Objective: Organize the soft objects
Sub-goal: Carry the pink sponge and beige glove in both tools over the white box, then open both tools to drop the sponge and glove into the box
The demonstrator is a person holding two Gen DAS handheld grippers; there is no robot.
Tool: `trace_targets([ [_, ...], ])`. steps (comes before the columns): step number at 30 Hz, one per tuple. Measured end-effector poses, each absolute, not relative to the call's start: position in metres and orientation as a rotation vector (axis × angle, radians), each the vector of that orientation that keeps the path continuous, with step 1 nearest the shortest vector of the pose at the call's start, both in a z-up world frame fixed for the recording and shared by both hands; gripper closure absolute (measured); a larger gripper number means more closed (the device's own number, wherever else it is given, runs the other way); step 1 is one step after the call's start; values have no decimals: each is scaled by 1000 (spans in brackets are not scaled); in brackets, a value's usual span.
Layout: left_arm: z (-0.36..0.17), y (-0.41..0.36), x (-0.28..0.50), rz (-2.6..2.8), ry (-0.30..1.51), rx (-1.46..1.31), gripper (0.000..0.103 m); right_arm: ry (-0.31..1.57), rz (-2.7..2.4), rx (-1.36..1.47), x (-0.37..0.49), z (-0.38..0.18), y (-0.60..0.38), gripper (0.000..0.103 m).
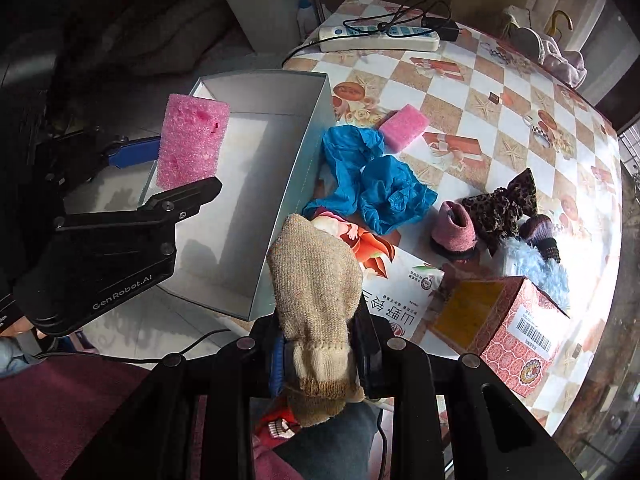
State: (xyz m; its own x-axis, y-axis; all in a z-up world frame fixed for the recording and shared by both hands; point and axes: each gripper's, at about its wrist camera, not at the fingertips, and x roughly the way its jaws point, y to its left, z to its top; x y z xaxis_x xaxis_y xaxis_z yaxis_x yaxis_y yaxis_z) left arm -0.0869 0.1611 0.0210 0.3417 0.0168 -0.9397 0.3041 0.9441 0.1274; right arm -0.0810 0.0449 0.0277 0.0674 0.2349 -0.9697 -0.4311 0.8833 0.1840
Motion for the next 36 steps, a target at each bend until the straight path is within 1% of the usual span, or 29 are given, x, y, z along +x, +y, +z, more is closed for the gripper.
trace_targets([
  [8,-5,196,-109,-111,1304,263,48,1403,648,-315,-72,30,104,74],
  [15,-16,205,-125,-61,1349,227,48,1445,738,-405,-91,11,131,74],
  [25,-20,213,-131,-29,1373,190,48,1463,764,-429,-97,4,135,74],
  [36,-29,228,-136,2,1421,139,48,1488,759,-386,-98,-2,134,74],
])
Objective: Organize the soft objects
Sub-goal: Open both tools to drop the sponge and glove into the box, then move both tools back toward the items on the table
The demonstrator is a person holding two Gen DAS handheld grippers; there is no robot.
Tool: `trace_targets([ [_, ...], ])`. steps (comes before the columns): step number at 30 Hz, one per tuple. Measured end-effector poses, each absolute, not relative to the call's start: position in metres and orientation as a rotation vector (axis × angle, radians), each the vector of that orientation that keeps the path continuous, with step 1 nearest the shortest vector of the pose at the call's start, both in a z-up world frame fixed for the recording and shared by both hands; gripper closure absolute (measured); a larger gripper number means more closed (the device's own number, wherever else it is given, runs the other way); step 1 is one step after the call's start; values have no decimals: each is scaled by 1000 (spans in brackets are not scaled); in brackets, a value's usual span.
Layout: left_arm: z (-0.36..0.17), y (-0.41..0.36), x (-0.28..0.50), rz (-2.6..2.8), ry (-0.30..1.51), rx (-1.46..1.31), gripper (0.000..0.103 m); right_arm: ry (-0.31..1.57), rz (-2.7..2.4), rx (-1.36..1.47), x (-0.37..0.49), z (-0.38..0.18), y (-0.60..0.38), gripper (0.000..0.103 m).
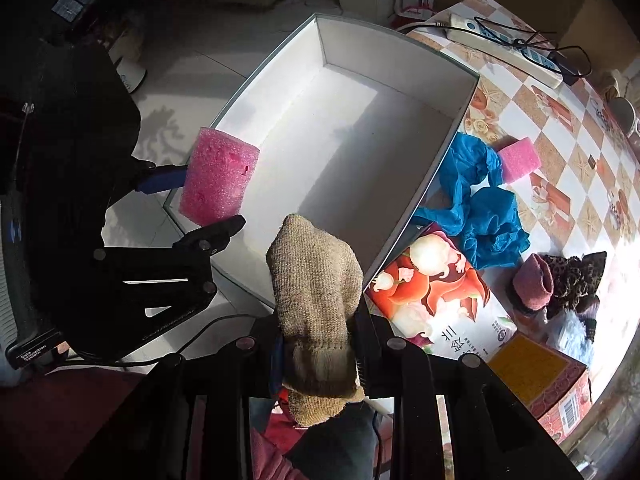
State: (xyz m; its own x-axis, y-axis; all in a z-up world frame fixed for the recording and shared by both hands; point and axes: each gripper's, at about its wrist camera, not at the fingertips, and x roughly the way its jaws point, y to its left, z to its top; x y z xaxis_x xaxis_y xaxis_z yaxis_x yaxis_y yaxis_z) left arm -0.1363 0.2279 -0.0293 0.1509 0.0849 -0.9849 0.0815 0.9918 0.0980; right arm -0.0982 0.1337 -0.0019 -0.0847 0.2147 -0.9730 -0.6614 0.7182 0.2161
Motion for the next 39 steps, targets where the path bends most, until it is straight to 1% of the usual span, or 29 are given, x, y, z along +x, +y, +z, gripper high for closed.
trace_targets([
  [14,-31,233,-139,13,1416,129,46,1474,804,-419,-102,-5,149,74],
  [15,-31,233,-140,19,1416,130,42,1475,804,-417,-102,-5,149,72],
  [16,-32,234,-140,25,1420,129,34,1475,803,-415,-102,-6,149,69],
  [17,-32,235,-141,32,1421,127,29,1472,801,-414,-102,-5,149,57],
  [18,-32,236,-141,37,1417,126,23,1467,798,-411,-102,-5,148,42],
  [20,-33,236,-142,36,1417,124,23,1455,800,-396,-101,-1,148,26],
  [21,-33,237,-142,30,1424,119,21,1449,802,-386,-101,0,147,24],
  [23,-36,237,-141,25,1445,102,19,1443,796,-374,-100,2,146,24],
  [24,-36,238,-141,26,1453,91,17,1442,788,-370,-99,3,146,20],
  [25,-36,239,-140,27,1453,76,17,1442,777,-364,-97,3,145,13],
  [26,-35,240,-140,31,1447,60,17,1442,767,-355,-96,3,143,0],
  [31,-28,246,-132,5,1421,-39,15,1439,702,-292,-86,9,125,0],
  [39,-13,232,-110,-107,1405,-100,15,1453,554,-147,-59,18,73,0],
])
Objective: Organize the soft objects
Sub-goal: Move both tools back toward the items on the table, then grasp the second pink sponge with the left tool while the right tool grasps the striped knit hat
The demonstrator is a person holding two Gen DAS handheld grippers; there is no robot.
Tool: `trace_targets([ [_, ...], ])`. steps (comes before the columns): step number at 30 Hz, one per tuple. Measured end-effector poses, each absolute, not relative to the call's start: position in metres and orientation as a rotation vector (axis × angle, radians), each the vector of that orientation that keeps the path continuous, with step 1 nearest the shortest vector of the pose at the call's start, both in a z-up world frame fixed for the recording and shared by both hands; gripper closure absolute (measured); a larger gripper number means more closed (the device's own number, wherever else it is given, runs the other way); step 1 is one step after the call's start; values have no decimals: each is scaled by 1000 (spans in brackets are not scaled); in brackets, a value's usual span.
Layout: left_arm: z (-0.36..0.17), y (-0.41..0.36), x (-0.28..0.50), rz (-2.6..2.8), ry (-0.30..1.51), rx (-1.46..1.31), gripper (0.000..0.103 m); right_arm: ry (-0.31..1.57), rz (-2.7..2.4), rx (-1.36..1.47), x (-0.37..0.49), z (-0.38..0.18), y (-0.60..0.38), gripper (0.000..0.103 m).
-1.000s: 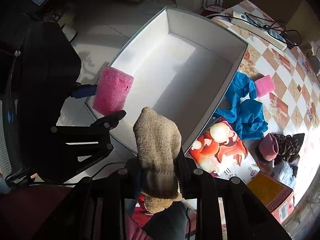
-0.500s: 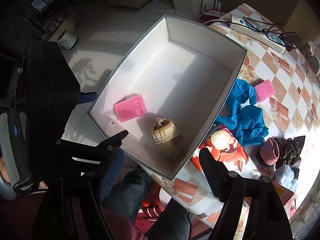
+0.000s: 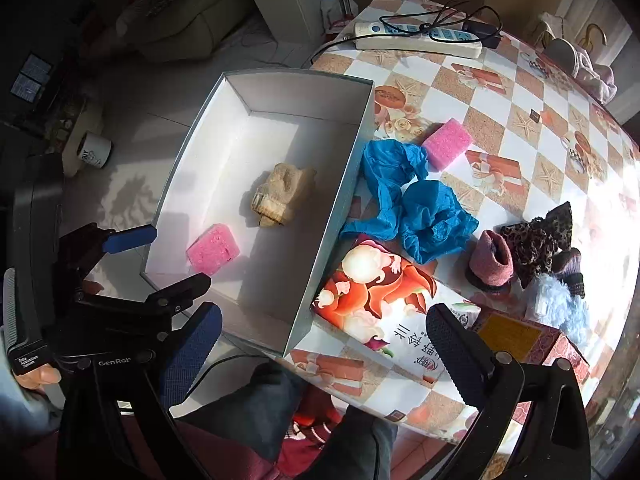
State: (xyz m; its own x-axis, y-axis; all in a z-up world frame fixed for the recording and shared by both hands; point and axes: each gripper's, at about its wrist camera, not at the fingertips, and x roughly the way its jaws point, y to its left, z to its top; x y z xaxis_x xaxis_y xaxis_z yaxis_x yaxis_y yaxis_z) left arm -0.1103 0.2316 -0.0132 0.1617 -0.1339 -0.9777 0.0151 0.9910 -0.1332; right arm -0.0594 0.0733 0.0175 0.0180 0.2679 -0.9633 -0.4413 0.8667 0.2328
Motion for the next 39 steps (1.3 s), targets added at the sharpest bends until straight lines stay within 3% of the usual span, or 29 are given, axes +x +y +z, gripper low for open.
trace_targets([
  [9,21,231,-68,-138,1346,-162,15,1378,339,52,-25,57,-27,0],
  [16,39,231,-30,-97,1315,-130,15,1363,93,282,-13,53,-133,0],
  [24,23,166,2,-138,1395,1,15,1490,-129,472,-22,-3,-227,0],
  [39,-68,38,103,-185,1521,291,15,1637,-181,389,29,-97,-256,0],
])
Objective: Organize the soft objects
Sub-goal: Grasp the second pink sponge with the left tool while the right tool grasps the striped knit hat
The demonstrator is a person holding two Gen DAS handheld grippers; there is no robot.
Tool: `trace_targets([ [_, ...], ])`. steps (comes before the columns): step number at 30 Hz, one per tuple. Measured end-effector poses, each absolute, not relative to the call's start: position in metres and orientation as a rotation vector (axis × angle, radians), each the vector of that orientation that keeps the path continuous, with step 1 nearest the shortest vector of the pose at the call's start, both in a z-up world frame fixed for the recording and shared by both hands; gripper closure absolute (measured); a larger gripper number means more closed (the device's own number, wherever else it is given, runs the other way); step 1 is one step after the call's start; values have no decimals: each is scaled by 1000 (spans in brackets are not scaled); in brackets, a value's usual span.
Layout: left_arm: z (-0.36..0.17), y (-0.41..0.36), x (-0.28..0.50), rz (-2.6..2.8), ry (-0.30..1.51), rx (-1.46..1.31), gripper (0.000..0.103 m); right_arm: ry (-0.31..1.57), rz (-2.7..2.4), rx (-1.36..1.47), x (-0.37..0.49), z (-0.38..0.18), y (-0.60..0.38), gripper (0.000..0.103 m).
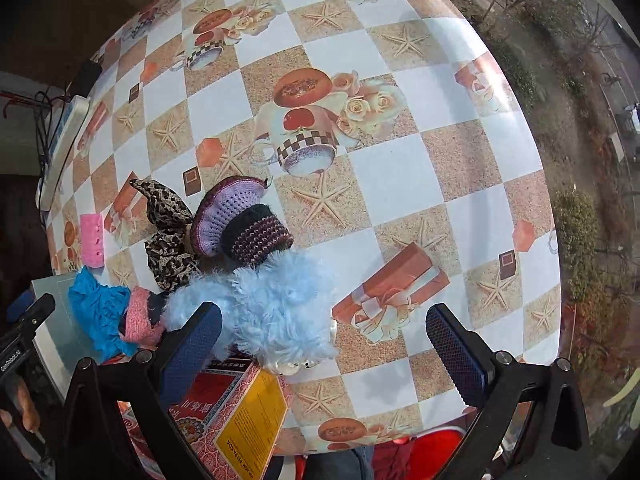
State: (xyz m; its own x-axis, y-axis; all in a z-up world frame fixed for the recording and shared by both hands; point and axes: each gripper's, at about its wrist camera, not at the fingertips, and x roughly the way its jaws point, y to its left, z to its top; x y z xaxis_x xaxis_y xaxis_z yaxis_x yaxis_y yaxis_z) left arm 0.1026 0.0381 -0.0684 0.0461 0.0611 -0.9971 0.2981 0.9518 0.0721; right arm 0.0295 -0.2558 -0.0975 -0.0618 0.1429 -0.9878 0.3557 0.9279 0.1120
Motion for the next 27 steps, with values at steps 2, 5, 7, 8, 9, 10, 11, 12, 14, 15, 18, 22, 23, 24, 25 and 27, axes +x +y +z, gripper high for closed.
trace_targets([
  [2,-89,32,114,-164,1554,316,15,1652,-154,361,43,-107,-253,0],
  [5,-117,30,127,-115,1588,360,15,1685,-108,295,60,-124,-241,0],
  [7,-132,32,134,-82,1615,357,15,1708,-81,263,67,-137,-233,0],
  [8,-138,33,138,-71,1624,341,15,1716,-72,255,69,-142,-230,0],
  [9,-143,34,141,-61,1631,328,15,1719,-63,250,72,-147,-228,0],
  [10,-148,33,143,-55,1634,319,15,1720,-60,243,74,-150,-227,0],
  [11,-151,33,145,-44,1632,315,15,1720,-57,232,77,-154,-225,0],
  [12,-155,32,147,-30,1630,314,15,1721,-52,223,80,-158,-224,0],
  [14,-162,29,149,-21,1637,311,15,1723,-30,215,84,-166,-221,0],
  [15,-166,28,149,-20,1641,309,15,1726,-24,213,86,-169,-220,0],
  [18,-169,26,151,-22,1634,290,7,1717,-2,235,90,-174,-220,0],
  [22,-174,31,150,-17,1638,269,0,1722,25,275,92,-180,-220,0],
  [23,-174,34,150,-21,1644,249,0,1712,22,274,92,-179,-221,0],
  [24,-176,37,151,-26,1654,225,0,1697,29,269,92,-176,-220,0],
  [25,-178,40,153,-31,1665,198,0,1682,40,256,94,-174,-212,0],
  [27,-182,47,157,-42,1696,148,0,1670,76,212,96,-171,-203,0],
])
